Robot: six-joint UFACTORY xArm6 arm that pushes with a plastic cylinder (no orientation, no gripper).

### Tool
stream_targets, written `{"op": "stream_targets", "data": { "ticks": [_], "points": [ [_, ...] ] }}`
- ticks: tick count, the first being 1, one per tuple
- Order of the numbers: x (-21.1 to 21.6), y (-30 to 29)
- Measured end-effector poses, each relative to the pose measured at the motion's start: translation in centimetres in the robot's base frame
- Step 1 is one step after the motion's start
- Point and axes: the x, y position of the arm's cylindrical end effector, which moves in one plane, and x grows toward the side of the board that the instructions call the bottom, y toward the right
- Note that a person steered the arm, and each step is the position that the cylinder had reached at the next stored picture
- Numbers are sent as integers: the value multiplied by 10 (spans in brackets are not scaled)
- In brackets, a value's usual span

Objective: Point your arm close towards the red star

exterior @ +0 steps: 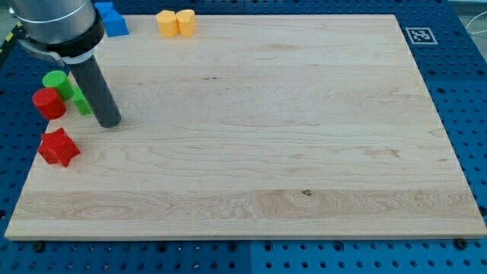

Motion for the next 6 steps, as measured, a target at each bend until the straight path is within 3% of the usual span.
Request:
{"op": "stream_targets", "data": {
  "ticks": [2, 3, 6],
  "points": [
    [25, -9],
    [62, -9],
    [89, -23]
  ]
}}
